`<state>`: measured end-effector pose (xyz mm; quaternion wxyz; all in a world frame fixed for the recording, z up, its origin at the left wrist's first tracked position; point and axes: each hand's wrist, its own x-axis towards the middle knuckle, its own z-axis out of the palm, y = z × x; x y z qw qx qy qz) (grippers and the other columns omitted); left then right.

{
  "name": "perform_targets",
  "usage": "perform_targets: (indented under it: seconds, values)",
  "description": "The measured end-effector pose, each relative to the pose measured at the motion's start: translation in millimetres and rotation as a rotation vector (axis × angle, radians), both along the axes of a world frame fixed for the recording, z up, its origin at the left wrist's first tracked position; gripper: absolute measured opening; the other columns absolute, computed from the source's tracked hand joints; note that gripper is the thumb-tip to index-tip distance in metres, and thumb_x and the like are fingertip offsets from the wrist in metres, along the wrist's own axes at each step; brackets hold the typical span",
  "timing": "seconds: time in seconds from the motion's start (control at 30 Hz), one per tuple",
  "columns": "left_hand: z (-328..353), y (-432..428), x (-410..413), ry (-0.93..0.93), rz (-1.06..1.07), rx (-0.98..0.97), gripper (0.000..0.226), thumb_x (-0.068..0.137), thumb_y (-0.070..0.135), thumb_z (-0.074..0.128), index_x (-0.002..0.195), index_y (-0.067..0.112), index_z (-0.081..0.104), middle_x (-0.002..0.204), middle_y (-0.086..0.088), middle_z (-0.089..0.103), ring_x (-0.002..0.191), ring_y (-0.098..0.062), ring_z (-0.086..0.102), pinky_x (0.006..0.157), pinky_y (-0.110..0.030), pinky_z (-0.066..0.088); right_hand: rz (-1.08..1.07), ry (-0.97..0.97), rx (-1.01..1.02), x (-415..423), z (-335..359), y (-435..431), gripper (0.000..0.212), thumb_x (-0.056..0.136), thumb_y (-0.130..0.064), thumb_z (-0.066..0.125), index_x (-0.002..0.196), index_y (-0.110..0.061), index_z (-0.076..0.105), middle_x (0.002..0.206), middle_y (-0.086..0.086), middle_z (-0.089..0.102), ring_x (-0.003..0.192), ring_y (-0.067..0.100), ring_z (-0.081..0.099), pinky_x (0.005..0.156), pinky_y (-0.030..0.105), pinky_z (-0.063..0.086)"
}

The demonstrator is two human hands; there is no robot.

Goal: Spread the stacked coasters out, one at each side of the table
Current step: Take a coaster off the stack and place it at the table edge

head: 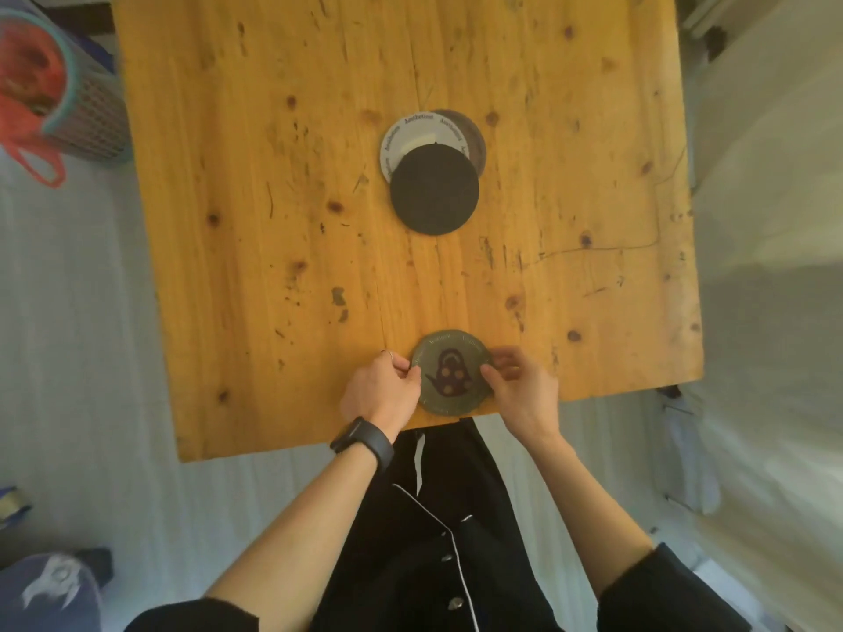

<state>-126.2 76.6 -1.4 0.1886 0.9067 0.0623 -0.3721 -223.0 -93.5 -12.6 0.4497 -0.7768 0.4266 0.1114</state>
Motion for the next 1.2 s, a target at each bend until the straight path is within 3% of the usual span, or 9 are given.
perform_targets:
  seconds: [0.2,0.3,0.4,0.57,0.77,1.0,1.2]
  values:
    - [1.0,0.9,-12.5,-0.144,-0.007,-0.027,0.016,0.090,0.044,0.063,0.092,0.029,0.066,0.089,0.012,0.073,0.082,-0.014,0.066,0.064,-0.032,0.052,0.006,-0.034,-0.073,-1.0,-4.9,6.0,0.017,0.092,-0.020,0.071,0.109,-0.021,0.070,0.094,-0.008,0.070,0.082,0.000,0.064,0.071,0.013,0.049]
    - [0.8,0.3,-14.5,-0.181,-0.006,-0.030,0.018,0.090,0.046,0.062,0.094,0.030,0.067,0.089,0.014,0.074,0.082,-0.013,0.065,0.069,-0.035,0.053,-0.020,-0.061,-0.063,-0.6,-6.4,6.6,0.018,0.093,-0.020,0.069,0.111,-0.021,0.070,0.098,-0.007,0.070,0.085,0.000,0.064,0.072,0.012,0.048]
    - [0.7,-1.3,-12.3,-0.179,0.050,-0.049,0.016,0.090,0.046,0.062,0.093,0.031,0.066,0.087,0.015,0.074,0.080,-0.013,0.066,0.072,-0.036,0.053,-0.027,-0.066,-0.069,1.8,-8.8,4.7,0.019,0.094,-0.021,0.069,0.113,-0.021,0.070,0.100,-0.007,0.069,0.086,-0.001,0.063,0.070,0.008,0.044]
    - [0.9,-2.9,-6.3,-0.166,0.038,-0.040,0.015,0.089,0.044,0.064,0.091,0.029,0.068,0.085,0.014,0.074,0.076,-0.010,0.067,0.071,-0.034,0.054,0.014,-0.076,-0.109,7.3,-10.0,2.8,0.018,0.092,-0.020,0.069,0.111,-0.021,0.069,0.097,-0.006,0.067,0.081,-0.001,0.062,0.073,0.021,0.052]
    - [-0.2,-2.0,-6.5,-0.158,0.081,-0.050,0.014,0.088,0.041,0.066,0.088,0.028,0.070,0.086,0.011,0.074,0.072,-0.010,0.063,0.068,-0.029,0.052,0.063,-0.061,-0.098,9.8,-9.5,-5.0,0.017,0.089,-0.024,0.072,0.105,-0.024,0.068,0.092,-0.009,0.066,0.078,-0.001,0.063,0.070,0.022,0.054]
    - [-2.0,-2.9,-7.5,-0.179,0.085,-0.057,0.014,0.090,0.040,0.065,0.088,0.027,0.071,0.086,0.010,0.074,0.076,-0.013,0.068,0.074,-0.038,0.056,0.078,-0.078,-0.108,9.5,-9.3,-5.3,0.016,0.087,-0.025,0.074,0.101,-0.022,0.068,0.090,-0.008,0.066,0.077,0.004,0.064,0.070,0.030,0.059]
    - [-4.1,-2.1,-4.1,-0.175,0.014,-0.041,0.014,0.090,0.043,0.062,0.092,0.030,0.066,0.085,0.014,0.072,0.077,-0.011,0.065,0.073,-0.035,0.053,0.135,-0.088,-0.153,7.6,-7.2,0.1,0.023,0.091,-0.024,0.070,0.113,-0.020,0.064,0.108,-0.002,0.061,0.083,0.010,0.063,0.075,0.031,0.058]
